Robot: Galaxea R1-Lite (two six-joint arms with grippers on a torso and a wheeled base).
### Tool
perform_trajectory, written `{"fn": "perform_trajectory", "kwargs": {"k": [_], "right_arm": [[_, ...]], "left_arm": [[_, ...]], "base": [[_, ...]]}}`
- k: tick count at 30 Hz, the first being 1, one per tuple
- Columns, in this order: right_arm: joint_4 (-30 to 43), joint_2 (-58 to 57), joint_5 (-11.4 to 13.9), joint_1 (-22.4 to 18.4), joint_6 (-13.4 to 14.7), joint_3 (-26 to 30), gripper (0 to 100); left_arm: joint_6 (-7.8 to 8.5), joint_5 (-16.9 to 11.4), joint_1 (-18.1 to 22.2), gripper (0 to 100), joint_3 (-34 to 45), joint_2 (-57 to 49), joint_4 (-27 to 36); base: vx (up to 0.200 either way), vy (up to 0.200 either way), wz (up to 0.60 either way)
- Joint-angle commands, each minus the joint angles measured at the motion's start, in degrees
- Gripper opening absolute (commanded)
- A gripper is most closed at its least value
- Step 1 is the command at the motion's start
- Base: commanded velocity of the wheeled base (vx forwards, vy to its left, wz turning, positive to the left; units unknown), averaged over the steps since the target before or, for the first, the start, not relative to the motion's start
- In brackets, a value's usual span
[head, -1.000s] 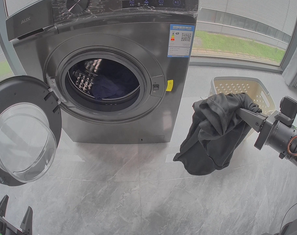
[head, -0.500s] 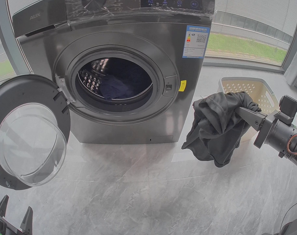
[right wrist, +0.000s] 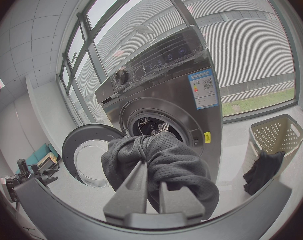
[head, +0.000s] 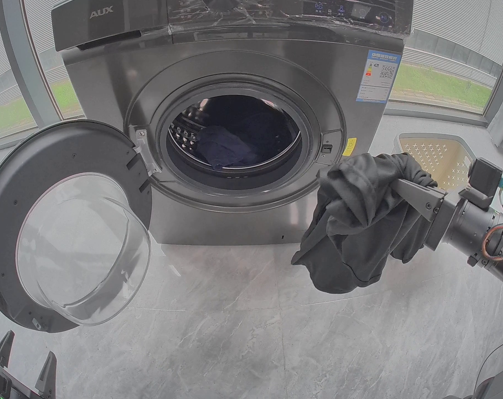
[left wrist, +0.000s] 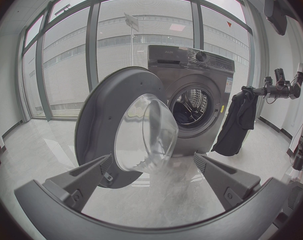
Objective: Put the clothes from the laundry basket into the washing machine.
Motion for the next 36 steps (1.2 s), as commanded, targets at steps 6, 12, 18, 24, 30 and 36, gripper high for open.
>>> {"fn": "perform_trajectory", "kwargs": {"k": [6, 12, 18, 24, 30, 36], "right_arm": [[-0.2, 6.9, -0.4, 5.7, 2.5, -5.9, 0], [-1.6, 12.0, -0.5, 6.4, 2.9, -9.1, 0], [-7.0, 18.4, -4.2, 9.5, 2.8, -12.5, 0], [-11.2, 23.1, -4.2, 9.9, 2.8, -16.9, 0], [-11.7, 26.5, -4.2, 10.2, 2.8, -20.3, 0], [-12.5, 28.9, -4.3, 11.5, 2.8, -20.8, 0]], "left_arm": [[1.02, -0.3, 0.0, 100, 1.0, -0.7, 0.0], [0.93, -3.9, 0.4, 100, -2.4, -0.3, -5.3], [1.19, -9.9, -2.4, 100, -11.1, 15.5, -10.9], [-5.14, -19.3, -7.8, 100, -12.7, 30.2, -14.1], [-3.64, -20.9, -9.8, 100, -12.6, 43.4, -24.1], [-3.29, -21.3, -16.9, 100, -13.0, 53.0, -28.7]], "base": [[0.000, 0.000, 0.00], [0.000, 0.000, 0.00], [0.000, 0.000, 0.00], [0.000, 0.000, 0.00], [0.000, 0.000, 0.00], [0.000, 0.000, 0.00]]}}
